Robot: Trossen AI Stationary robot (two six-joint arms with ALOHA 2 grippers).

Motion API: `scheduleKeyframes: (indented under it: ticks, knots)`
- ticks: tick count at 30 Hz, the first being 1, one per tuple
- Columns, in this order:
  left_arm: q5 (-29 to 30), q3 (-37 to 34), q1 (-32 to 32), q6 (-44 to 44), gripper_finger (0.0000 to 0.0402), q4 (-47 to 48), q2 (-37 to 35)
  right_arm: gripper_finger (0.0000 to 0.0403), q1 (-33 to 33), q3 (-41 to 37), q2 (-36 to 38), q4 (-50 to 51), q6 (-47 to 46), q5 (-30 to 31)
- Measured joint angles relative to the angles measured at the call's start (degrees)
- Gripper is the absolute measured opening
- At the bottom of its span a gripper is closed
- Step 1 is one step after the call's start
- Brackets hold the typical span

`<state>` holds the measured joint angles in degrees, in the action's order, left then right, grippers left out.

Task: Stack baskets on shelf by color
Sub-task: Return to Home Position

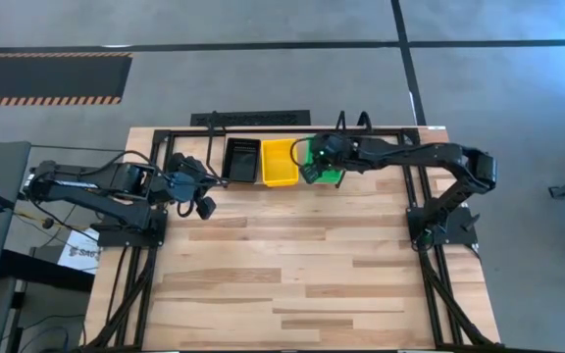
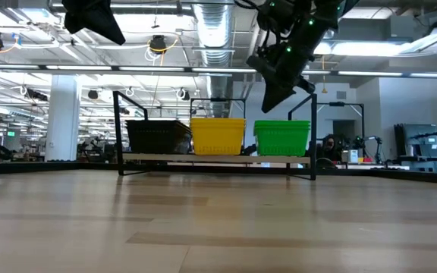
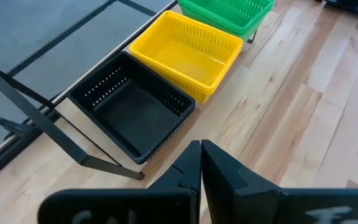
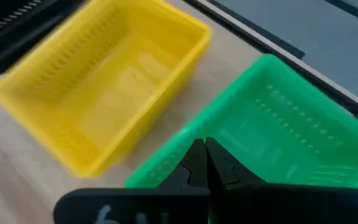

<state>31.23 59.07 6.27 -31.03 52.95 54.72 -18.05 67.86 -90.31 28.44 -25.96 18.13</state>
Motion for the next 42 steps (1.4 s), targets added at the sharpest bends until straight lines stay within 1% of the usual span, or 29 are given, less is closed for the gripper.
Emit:
scheduleKeyframes:
  ticks: [8, 11, 14, 16, 20, 21, 29, 31, 33, 37, 39, 42]
  knots:
    - [0.06, 0.0, 0.0, 0.13, 0.0, -0.05, 0.0, 0.0, 4.69, -0.01, -0.02, -0.13, -3.13, -0.08]
    - [0.04, 0.0, 0.0, 0.13, 0.0, -0.13, 0.0, 0.0, 6.31, 0.0, -1.16, 0.14, -4.65, 2.11]
    - [0.04, 0.0, 0.01, 0.13, 0.0, -0.15, -0.02, 0.0, 6.53, 0.11, -1.88, 1.25, -7.5, 4.14]
    - [0.04, 0.0, 0.01, 0.13, 0.0, -0.2, 0.0, 0.0, 6.4, 0.21, -2.73, 1.44, -7.68, 6.34]
    - [0.02, 0.0, 0.02, 0.13, 0.0, -0.2, 0.0, 0.0, 6.7, 1.7, -4.42, 1.61, -8.11, 6.7]
    - [0.02, 0.02, 0.02, 0.13, 0.0, -0.2, -0.02, 0.0, 6.67, 2.33, -4.74, 1.99, -8.67, 5.0]
    - [0.02, 0.02, 0.02, 0.79, 0.0, 0.0, -0.02, 0.0, 7.17, 9.74, -5.81, 1.95, -4.78, 3.24]
    - [0.0, 0.02, 0.02, 0.81, 0.0, 0.02, -0.02, 0.0, 7.64, 11.76, -5.81, 1.75, -3.28, 1.53]
    - [-0.06, 0.02, 0.02, 0.83, 0.0, 0.04, -0.02, 0.0, 8.22, 13.56, -5.81, 1.84, -0.31, -1.79]
    - [-2.27, 0.02, 0.02, 0.85, 0.0, 0.11, -0.02, 0.0, 10.39, 16.12, -5.52, 1.89, 10.35, -11.45]
    - [-2.75, 0.02, 0.02, 1.21, 0.0, 0.63, -0.02, 0.0, 11.62, 16.65, -5.36, 1.99, 14.58, -15.31]
    - [-2.91, 0.02, 0.02, 2.65, 0.0, 0.83, -0.02, 0.0, 12.91, 16.88, -4.69, 2.04, 16.47, -18.64]
